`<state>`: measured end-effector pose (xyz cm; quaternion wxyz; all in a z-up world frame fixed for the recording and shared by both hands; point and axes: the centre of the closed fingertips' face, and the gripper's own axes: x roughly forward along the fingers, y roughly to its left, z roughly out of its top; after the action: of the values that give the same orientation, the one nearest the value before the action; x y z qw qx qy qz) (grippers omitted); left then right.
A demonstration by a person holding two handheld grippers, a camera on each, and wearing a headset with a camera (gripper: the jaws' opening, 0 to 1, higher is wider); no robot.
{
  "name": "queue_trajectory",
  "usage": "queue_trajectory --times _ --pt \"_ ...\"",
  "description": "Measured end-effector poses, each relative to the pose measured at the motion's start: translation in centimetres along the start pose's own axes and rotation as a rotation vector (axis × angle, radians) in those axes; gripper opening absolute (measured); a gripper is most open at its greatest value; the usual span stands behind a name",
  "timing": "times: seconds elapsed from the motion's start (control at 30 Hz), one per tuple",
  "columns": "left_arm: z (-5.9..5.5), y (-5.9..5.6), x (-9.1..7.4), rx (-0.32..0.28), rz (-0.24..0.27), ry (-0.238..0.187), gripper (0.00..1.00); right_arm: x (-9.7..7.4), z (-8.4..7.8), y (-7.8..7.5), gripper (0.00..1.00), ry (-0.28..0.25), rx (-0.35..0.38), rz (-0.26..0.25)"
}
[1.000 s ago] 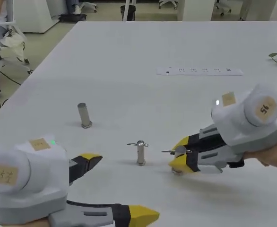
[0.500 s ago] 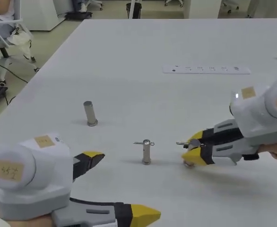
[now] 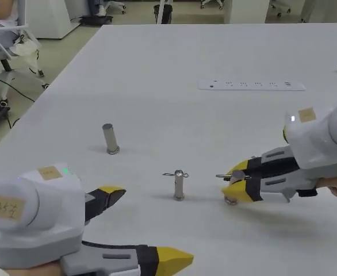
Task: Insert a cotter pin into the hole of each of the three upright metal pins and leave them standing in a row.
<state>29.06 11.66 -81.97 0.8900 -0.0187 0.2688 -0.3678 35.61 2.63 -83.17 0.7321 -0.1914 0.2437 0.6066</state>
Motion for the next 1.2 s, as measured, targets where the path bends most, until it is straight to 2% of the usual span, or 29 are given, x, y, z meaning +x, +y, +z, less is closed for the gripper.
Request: queue_trajectory --times 0.13,0.37,0.53,0.73,0.8,0.97,1.03,1.07,1.13,1.2 --pt "0.0 -0.1 0.0 0.001 -0.004 0.001 0.97 0.0 0.1 0.0 0.17 -0.014 0.033 0.004" --pt "-0.1 -0.2 -0.1 0.007 -0.010 0.012 0.98 -0.6 0.3 0.2 0.29 -0.029 0.034 -0.007" --pt "-0.2 -0.2 -0.2 0.014 -0.012 0.019 0.98 -2.1 0.9 0.9 0.33 -0.080 0.062 -0.013" --pt "-0.4 -0.2 -0.5 0.012 -0.010 0.025 0.98 -3.7 1.0 1.9 0.44 -0.097 0.084 -0.036" --pt "-0.5 -0.2 -0.6 0.011 -0.009 0.024 0.97 -4.5 0.8 2.3 0.48 -0.114 0.113 -0.051" --pt "-0.6 -0.1 -1.0 0.008 0.001 0.031 0.98 -6.1 0.1 2.9 0.58 -0.107 0.161 -0.091" --pt "-0.7 -0.2 -1.2 0.004 -0.002 0.036 0.98 -6.8 -0.2 3.2 0.58 -0.100 0.195 -0.109" --pt "-0.7 -0.2 -1.3 0.007 0.000 0.038 0.98 -7.1 -0.3 3.2 0.58 -0.100 0.189 -0.120" --pt "-0.9 -0.1 -1.4 0.013 0.003 0.047 0.98 -7.8 -0.6 3.4 0.62 -0.097 0.211 -0.148" --pt "-1.1 -0.2 -1.5 0.025 0.000 0.067 0.98 -8.4 -1.0 3.1 0.71 -0.101 0.242 -0.200"
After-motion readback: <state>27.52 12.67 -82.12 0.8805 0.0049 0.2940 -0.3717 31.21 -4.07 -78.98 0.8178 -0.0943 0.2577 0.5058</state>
